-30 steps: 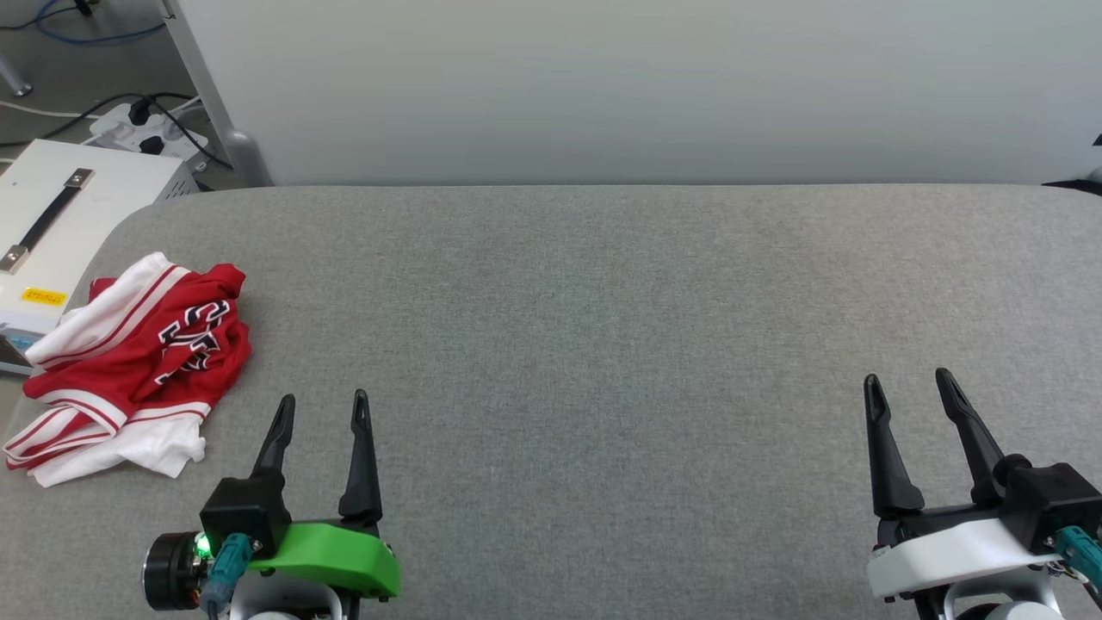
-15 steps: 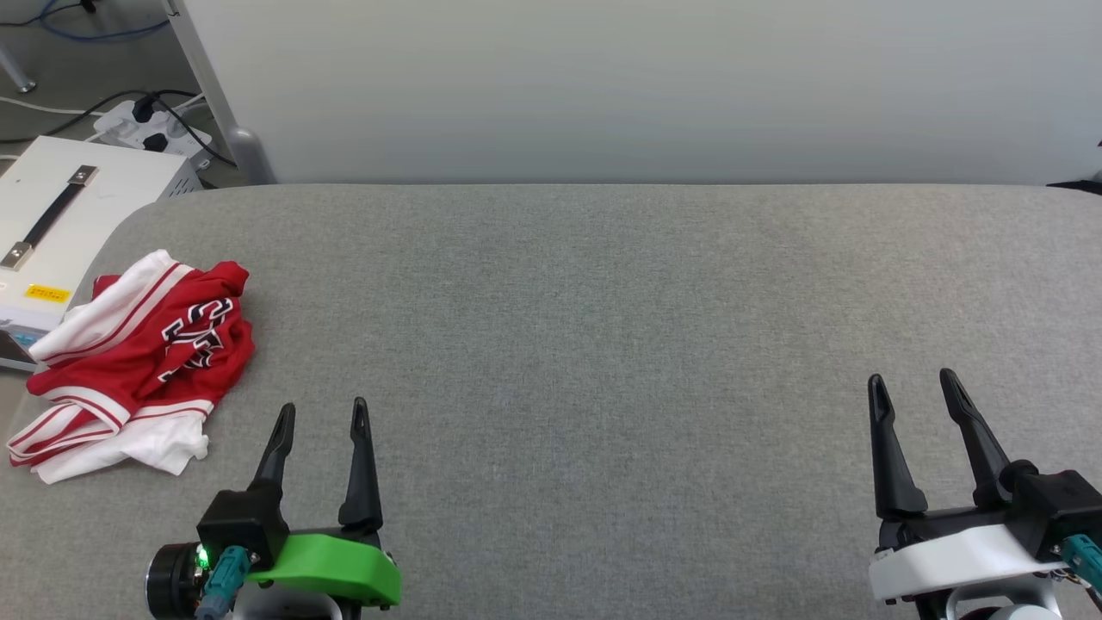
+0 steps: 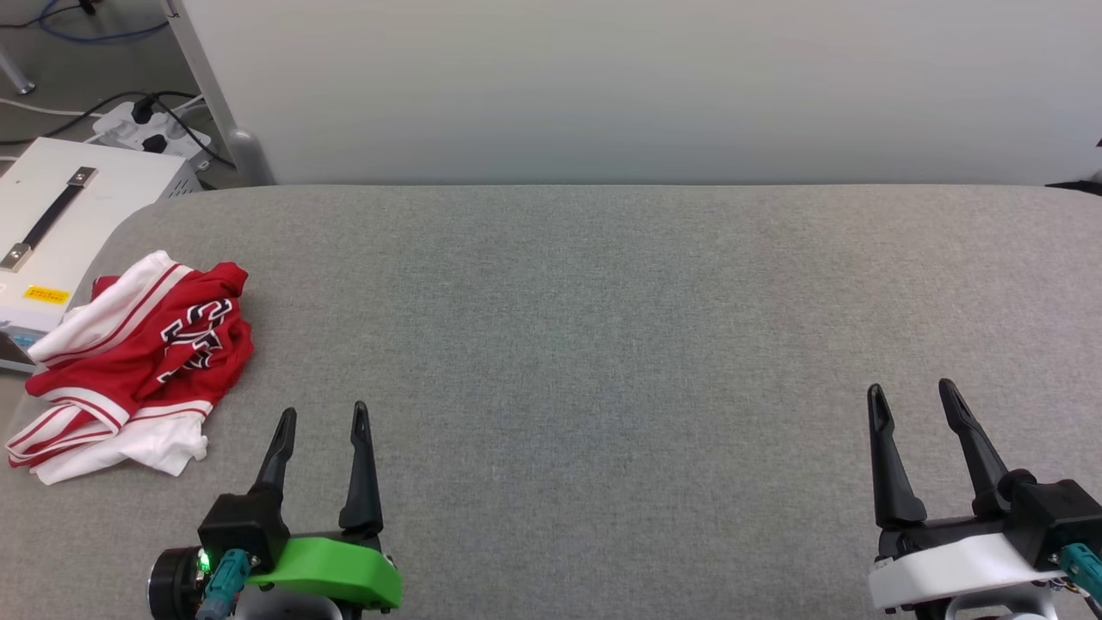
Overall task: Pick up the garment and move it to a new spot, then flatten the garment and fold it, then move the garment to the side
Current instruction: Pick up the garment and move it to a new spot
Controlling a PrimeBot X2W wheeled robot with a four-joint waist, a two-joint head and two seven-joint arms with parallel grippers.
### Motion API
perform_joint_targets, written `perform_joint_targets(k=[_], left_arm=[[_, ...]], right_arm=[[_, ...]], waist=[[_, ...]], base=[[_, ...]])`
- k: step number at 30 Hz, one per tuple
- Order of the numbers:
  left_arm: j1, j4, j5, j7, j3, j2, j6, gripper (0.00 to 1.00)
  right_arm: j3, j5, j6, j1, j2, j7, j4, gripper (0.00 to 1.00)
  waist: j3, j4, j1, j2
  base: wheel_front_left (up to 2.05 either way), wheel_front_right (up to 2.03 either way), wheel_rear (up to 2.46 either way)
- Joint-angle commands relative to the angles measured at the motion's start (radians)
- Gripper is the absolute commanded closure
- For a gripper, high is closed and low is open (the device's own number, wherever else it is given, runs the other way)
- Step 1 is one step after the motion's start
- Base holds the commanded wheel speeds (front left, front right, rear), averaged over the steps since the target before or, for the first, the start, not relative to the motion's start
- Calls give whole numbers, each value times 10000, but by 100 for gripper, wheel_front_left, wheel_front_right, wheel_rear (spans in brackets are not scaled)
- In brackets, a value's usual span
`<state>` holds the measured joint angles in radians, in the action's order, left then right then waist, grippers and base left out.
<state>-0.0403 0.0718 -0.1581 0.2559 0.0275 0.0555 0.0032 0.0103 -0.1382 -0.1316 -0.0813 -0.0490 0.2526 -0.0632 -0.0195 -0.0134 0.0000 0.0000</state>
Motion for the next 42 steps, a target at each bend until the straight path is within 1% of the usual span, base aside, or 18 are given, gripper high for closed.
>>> perform_joint_targets(k=[1, 6, 11, 30, 36, 42], left_arm=[[-112, 9, 26, 59, 7, -53, -33, 0], [-86, 52, 9, 59, 6, -53, -18, 0], [-46, 93, 26, 59, -66, -53, -13, 0], [-12, 191, -334, 59, -678, -53, -38, 0], [12, 229, -431, 59, -901, -53, -58, 0], [-7, 266, -541, 59, -1074, -53, -63, 0]], right_arm=[[2, -6, 9, -117, -12, 91, 33, 0], [-17, 13, 9, -145, -12, 91, 28, 0], [-59, 23, 9, -170, -12, 91, 16, 0], [-301, 143, 9, -159, -12, 92, -24, 0], [-397, 182, 9, -105, -12, 92, -27, 0], [-441, 211, 9, -57, -12, 92, -33, 0]], waist=[[-10, -6, 0, 0], [-9, -136, 0, 0], [-7, -568, 0, 0], [-121, -3384, 0, 0], [-216, -4136, 0, 0], [-281, -4662, 0, 0]], base=[[0, 0, 0], [0, 0, 0], [0, 0, 0], [0, 0, 0], [0, 0, 0], [0, 0, 0]])
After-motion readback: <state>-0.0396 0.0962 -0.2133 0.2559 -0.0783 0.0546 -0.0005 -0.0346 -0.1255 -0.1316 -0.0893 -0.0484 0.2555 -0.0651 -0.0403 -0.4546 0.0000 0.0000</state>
